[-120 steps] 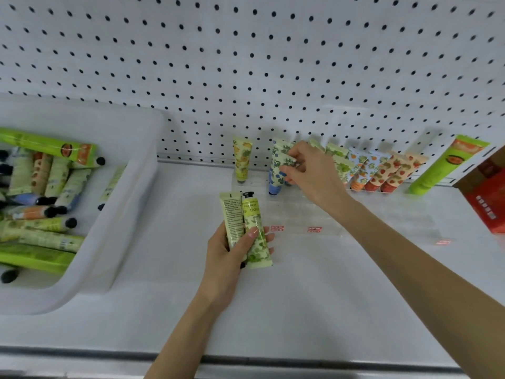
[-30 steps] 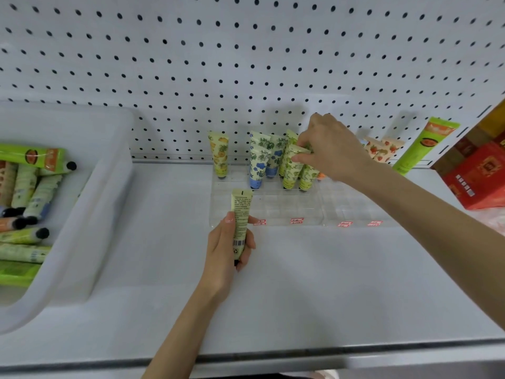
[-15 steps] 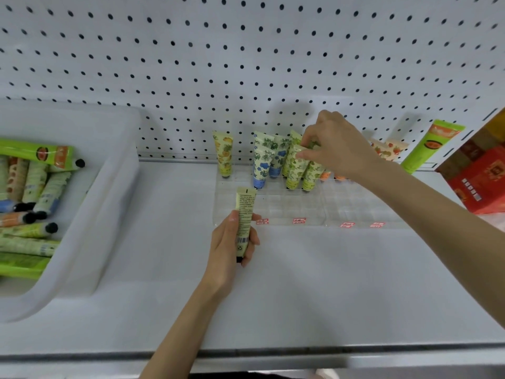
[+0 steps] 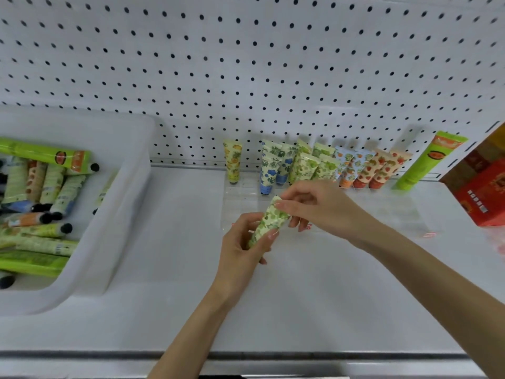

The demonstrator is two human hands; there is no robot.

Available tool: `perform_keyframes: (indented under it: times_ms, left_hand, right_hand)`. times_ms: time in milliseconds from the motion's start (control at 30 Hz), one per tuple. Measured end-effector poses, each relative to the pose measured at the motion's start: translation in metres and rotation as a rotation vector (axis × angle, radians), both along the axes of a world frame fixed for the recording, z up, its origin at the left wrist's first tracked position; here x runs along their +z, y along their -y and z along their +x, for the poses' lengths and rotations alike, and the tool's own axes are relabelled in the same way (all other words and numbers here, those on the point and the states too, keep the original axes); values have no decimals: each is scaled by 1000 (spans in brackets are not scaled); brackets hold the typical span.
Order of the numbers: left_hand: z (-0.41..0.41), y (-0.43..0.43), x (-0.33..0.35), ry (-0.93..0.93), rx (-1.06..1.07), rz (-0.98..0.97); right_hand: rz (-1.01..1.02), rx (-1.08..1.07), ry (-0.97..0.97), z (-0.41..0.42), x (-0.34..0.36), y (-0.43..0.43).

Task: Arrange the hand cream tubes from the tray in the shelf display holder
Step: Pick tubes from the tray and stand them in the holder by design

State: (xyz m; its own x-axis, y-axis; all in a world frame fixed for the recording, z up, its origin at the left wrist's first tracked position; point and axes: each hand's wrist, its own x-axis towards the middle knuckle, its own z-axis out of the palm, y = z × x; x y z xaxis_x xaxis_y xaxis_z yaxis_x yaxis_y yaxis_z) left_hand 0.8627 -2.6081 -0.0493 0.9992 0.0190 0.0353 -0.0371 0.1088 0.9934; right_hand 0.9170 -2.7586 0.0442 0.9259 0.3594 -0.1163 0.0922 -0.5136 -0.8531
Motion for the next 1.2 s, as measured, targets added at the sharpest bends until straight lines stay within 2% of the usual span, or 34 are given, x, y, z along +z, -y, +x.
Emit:
perform_keyframes:
  times_ms: [167,400,533,600,733,933,1033,1200]
  left_hand:
    - [1,-11,4,59,24,116]
    - [5,-27,3,100,58,163]
    - [7,-39,-7,193,287,363]
    - [9,-44,-10,181,357,467]
    - [19,-45,-18,-10,260,613]
    - [29,-42,-32,45,154,1016]
    - [30,-43,-37,53,152,1061]
    - [30,-43,-37,58,150,1099]
  right_hand:
    - [-22,23,-39,4,7,-3]
    - [-63,12,-42,7,21,-8]
    - [-135,-108,68,11,36,19]
    - [-236,-183,163,13,42,40]
    - [-413,-265,272,21,40,70]
    - [-333,-336,268,34,31,78]
    - [-289,-333,265,37,28,75]
    - [-350,-278,280,42,13,71]
